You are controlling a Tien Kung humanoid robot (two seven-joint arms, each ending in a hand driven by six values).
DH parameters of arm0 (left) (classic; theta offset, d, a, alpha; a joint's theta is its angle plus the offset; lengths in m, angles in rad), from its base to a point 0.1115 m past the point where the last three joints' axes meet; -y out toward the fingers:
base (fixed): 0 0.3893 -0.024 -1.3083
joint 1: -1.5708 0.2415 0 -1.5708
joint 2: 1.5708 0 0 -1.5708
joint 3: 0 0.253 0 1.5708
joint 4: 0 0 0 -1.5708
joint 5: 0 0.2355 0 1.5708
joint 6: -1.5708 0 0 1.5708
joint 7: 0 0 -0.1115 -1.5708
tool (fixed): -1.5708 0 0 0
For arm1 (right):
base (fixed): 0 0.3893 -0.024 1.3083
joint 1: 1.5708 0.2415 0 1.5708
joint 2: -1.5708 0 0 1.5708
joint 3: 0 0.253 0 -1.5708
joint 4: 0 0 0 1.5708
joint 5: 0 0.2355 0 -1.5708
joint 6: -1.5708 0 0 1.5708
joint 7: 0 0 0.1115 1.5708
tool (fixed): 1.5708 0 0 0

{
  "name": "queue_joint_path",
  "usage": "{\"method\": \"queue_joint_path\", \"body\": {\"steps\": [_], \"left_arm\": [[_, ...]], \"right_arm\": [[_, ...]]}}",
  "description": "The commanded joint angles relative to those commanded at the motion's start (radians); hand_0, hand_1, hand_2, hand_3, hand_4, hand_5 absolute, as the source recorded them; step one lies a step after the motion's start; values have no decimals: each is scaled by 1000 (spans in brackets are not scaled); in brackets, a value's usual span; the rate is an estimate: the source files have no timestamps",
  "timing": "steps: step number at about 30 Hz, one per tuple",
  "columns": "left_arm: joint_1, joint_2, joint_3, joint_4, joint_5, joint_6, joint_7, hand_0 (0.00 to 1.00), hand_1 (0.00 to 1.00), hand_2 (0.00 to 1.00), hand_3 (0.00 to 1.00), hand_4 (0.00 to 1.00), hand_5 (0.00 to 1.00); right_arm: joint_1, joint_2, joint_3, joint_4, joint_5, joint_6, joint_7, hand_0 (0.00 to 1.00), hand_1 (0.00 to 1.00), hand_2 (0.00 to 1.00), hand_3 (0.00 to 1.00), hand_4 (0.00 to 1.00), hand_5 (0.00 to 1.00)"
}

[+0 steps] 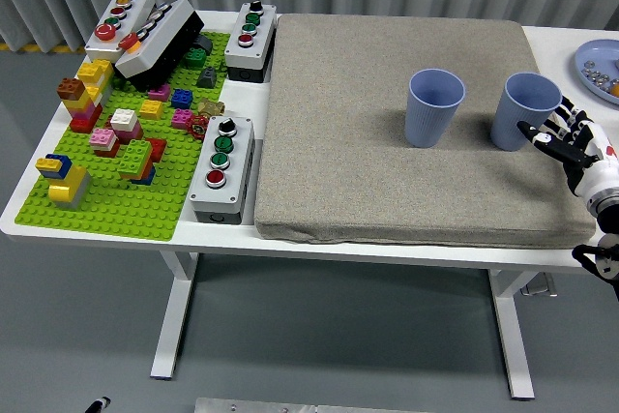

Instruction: Pick cup pour cup place

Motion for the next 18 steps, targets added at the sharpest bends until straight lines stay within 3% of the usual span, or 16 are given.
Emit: {"method": "queue_joint_path", "body": {"steps": [18], "left_arm": [[-5,1,24,0,-8,-2,0,831,816,879,815,638,998]], "right_arm": [[31,17,-30,-43,8,10,7,998,897,966,938,880,408]]}}
